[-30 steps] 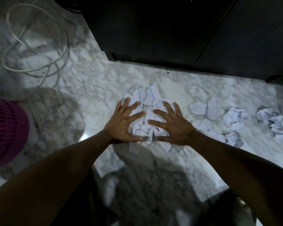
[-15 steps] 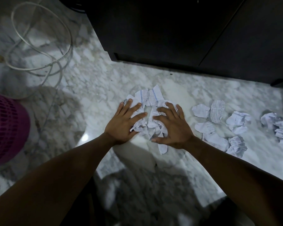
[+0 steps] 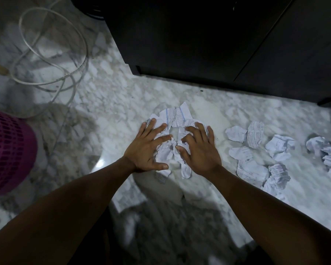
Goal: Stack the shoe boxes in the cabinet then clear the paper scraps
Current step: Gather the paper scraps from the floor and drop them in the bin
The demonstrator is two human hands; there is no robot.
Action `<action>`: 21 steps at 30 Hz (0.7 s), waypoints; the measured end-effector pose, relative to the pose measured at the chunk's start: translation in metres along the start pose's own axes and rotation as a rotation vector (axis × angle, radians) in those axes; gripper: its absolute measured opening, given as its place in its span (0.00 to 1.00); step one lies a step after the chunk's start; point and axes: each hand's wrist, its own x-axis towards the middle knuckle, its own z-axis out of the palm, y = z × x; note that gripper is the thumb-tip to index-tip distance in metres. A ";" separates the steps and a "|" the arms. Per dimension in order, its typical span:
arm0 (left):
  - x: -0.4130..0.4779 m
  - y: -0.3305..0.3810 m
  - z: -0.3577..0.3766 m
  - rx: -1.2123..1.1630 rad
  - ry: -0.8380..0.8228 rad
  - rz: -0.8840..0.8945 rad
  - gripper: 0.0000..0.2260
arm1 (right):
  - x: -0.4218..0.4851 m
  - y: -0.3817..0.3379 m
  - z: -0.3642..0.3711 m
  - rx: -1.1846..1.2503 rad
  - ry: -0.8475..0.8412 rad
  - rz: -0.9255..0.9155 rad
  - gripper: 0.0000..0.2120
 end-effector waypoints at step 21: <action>-0.003 0.015 0.007 0.190 0.027 -0.020 0.54 | 0.024 0.019 -0.018 -0.137 -0.322 -0.240 0.50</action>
